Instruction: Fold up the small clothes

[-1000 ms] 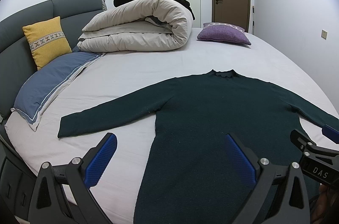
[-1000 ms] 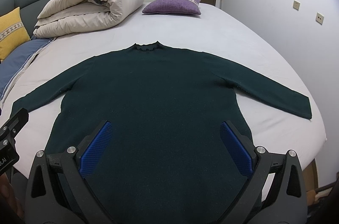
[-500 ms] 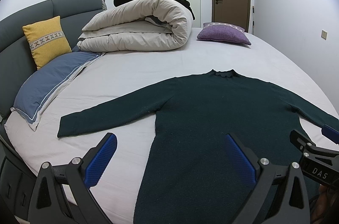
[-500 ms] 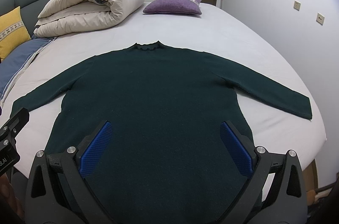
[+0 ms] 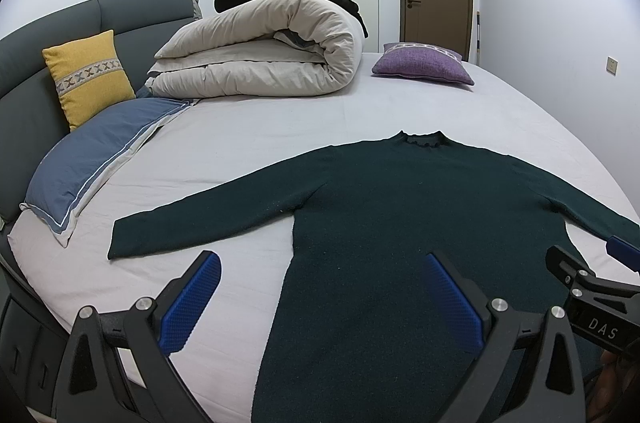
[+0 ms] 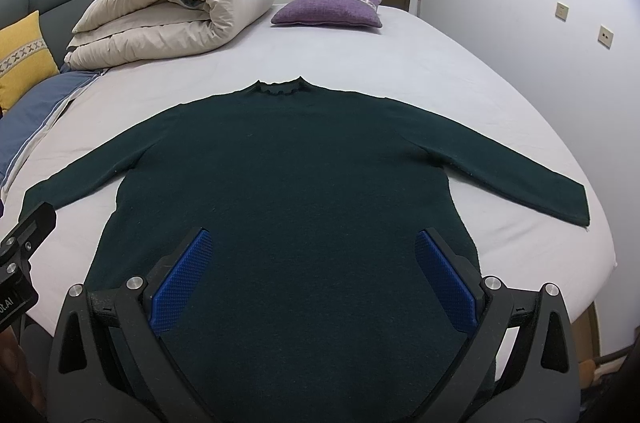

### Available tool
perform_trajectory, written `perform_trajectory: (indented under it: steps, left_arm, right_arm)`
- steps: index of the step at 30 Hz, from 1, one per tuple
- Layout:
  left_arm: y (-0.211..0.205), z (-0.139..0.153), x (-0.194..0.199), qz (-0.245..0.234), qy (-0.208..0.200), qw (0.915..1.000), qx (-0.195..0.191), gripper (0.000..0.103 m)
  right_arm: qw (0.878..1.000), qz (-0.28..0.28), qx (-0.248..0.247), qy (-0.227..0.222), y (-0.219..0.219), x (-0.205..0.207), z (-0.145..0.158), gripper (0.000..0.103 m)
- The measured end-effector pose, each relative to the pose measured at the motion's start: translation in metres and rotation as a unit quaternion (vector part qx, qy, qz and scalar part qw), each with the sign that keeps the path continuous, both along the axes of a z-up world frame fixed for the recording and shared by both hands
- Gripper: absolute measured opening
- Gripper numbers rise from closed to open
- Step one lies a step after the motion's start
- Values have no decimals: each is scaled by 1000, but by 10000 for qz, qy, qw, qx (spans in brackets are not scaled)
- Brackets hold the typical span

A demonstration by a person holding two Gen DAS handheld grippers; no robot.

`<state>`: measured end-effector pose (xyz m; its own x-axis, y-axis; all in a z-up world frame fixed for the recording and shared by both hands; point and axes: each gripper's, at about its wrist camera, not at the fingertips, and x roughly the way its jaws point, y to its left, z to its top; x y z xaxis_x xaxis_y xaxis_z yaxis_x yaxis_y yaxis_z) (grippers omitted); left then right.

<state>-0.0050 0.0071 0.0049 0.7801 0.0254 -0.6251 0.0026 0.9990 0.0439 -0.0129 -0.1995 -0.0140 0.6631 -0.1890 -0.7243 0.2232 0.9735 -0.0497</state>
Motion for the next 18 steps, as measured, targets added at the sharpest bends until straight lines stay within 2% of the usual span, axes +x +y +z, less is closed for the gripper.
perform_trajectory:
  steps: [18]
  left_arm:
    - [0, -6, 3, 75, 5, 10000, 2, 103]
  right_arm:
    - [10000, 0, -1, 11, 1, 0, -1, 103]
